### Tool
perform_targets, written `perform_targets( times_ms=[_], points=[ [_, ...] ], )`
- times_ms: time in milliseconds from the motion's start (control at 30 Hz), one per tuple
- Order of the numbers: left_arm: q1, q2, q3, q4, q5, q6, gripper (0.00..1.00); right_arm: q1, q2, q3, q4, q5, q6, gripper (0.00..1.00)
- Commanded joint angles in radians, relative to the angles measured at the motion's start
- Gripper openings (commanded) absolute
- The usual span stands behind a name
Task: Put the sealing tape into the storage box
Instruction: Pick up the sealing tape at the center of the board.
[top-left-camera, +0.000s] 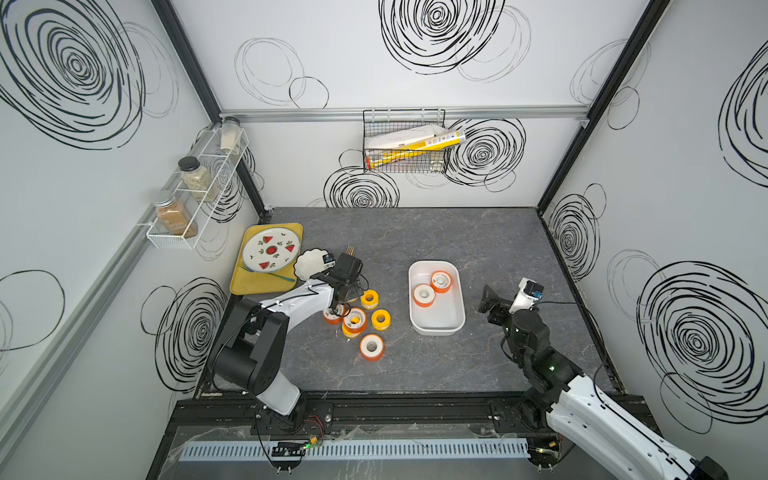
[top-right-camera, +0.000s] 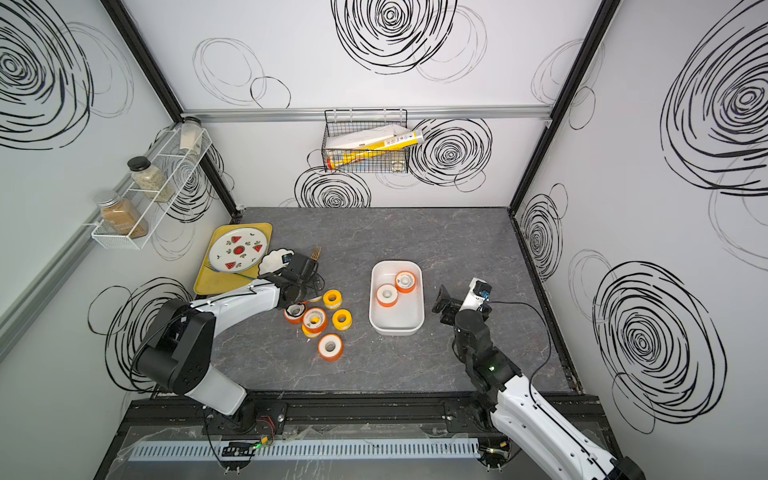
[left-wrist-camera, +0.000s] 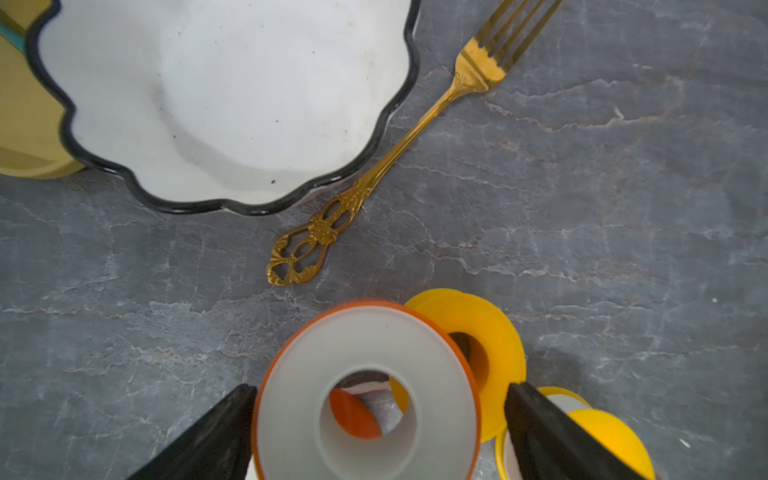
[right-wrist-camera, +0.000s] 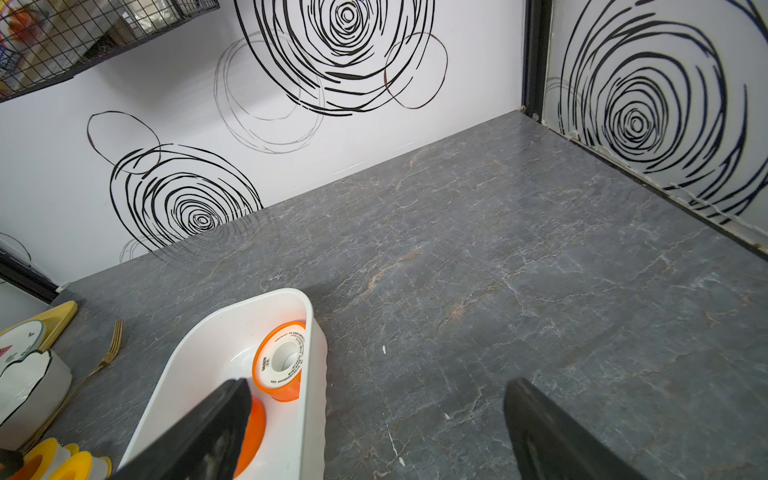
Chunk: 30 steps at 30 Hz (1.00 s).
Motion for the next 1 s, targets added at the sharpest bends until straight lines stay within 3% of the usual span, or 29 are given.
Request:
perform_targets(
  times_ms=[0, 233, 367, 533, 767, 967],
  points=[
    [0.010, 0.031, 0.043, 0.011, -0.022, 0.022, 0.94, -0.005, -0.005, -0.004, 0.017, 0.013, 0.006, 1.00],
    [0.020, 0.060, 0.044, 0.017, -0.018, 0.030, 0.84, -0.004, -0.003, -0.004, 0.015, 0.013, 0.006, 1.00],
    [0.020, 0.055, 0.042, 0.017, -0.015, 0.032, 0.72, -0.003, -0.005, -0.004, 0.015, 0.013, 0.008, 1.00],
    [0.018, 0.027, 0.038, 0.007, -0.014, 0.032, 0.64, -0.003, -0.005, -0.004, 0.016, 0.013, 0.007, 1.00],
    [-0.014, -0.049, 0.056, -0.035, -0.012, 0.025, 0.64, -0.004, -0.005, -0.003, 0.015, 0.013, 0.007, 1.00],
    [-0.096, -0.130, 0.118, -0.114, -0.026, 0.024, 0.65, -0.003, -0.002, -0.003, 0.015, 0.013, 0.008, 1.00]
  ],
)
